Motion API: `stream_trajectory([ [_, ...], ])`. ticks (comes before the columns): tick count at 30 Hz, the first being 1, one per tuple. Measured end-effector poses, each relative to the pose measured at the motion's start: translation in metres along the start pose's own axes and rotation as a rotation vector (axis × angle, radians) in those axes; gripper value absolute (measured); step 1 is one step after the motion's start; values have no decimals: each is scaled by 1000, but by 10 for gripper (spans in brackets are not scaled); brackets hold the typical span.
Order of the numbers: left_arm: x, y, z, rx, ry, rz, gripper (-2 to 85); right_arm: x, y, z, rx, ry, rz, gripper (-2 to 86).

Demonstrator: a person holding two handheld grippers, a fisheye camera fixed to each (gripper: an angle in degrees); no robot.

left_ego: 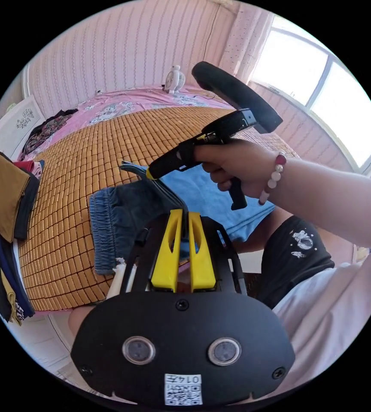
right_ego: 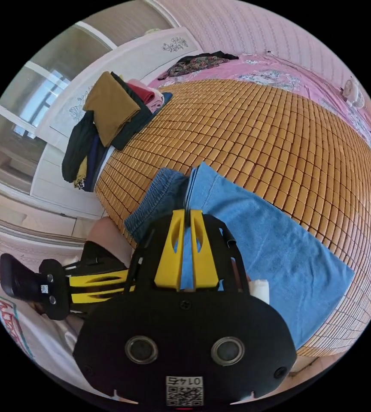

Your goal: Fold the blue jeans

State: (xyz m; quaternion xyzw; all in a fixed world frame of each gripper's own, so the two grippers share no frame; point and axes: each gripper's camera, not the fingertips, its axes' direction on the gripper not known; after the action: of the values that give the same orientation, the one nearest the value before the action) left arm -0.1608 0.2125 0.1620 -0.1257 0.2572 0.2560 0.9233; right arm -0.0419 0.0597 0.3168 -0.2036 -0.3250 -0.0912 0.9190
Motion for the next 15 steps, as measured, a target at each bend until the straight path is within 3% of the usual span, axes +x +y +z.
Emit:
stream_trajectory([
  [4,-1,-4,-37,111,58,5,3,-6,1,-56,114,-61,-13,0],
  [7,-24,8,-72,124,45,-68,8,-45,-24,-57,84,-104,-125,6],
  [11,-87,51,-80,15,-38,-294,28,-81,-53,5,-24,-212,-165,16],
  [15,-150,96,-52,-170,-80,-534,42,-80,-54,76,-148,-46,-120,21],
])
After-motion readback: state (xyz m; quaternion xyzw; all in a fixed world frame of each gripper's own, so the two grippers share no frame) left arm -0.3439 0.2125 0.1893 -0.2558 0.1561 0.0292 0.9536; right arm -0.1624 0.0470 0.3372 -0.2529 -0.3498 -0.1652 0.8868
